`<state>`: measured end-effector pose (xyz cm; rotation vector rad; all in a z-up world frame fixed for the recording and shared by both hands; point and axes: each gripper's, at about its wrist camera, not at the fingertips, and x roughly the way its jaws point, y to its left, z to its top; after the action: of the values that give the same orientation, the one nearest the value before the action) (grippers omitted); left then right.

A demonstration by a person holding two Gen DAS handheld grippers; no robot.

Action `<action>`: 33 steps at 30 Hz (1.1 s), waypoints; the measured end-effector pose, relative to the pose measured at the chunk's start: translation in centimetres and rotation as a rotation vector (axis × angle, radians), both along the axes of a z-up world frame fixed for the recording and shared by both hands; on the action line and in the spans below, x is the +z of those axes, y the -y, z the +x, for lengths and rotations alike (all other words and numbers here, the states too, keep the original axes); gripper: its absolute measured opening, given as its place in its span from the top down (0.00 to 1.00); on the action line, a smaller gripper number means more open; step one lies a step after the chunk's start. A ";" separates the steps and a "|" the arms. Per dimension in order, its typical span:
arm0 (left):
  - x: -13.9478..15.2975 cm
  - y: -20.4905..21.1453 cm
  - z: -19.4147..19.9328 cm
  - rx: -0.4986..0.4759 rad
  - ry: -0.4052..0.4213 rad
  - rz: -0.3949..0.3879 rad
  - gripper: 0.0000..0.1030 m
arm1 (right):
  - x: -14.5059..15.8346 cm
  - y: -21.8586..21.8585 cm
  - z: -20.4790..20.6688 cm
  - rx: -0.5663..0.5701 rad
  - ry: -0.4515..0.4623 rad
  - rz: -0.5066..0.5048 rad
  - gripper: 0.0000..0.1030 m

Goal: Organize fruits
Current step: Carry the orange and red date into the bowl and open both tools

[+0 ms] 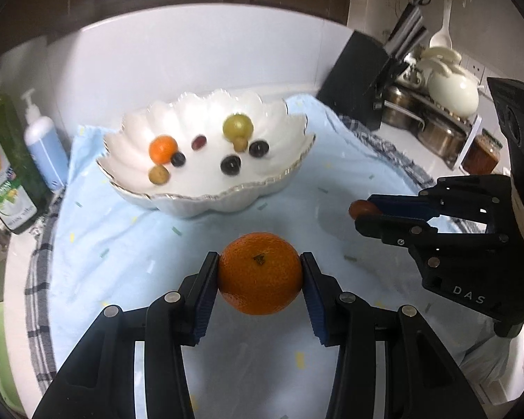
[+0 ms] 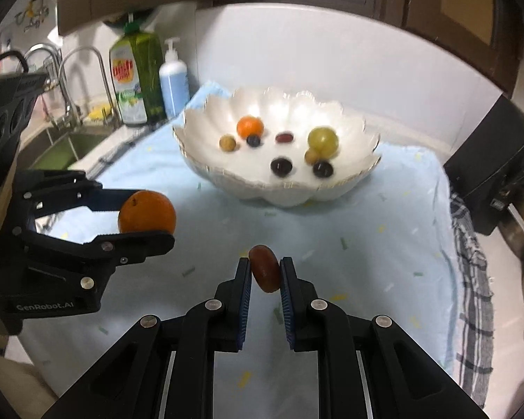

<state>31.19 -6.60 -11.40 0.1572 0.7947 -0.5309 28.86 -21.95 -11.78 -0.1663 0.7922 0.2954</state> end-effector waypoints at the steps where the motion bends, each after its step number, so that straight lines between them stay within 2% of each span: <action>1: 0.3 -0.1 -0.2 0.004 0.006 -0.006 0.56 | 0.5 0.0 -0.2 -0.003 0.013 0.006 0.83; 12: 5.3 -1.8 -0.6 0.083 0.119 -0.058 0.56 | 5.2 0.3 -0.9 -0.070 0.141 0.059 0.83; 19: 7.5 -2.2 0.6 0.124 0.199 -0.056 0.56 | 7.4 0.3 1.0 -0.100 0.196 0.103 0.83; 25: 8.8 -2.0 2.9 0.154 0.241 -0.037 0.56 | 8.1 0.2 3.9 -0.116 0.199 0.121 0.83; 33: 9.0 -1.1 7.4 0.169 0.213 -0.019 0.56 | 7.8 0.7 8.6 -0.166 0.154 0.108 0.83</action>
<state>38.61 -5.51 -2.38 0.1257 0.5885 -0.3547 37.44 -22.68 -3.94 -0.0209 0.6311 0.1653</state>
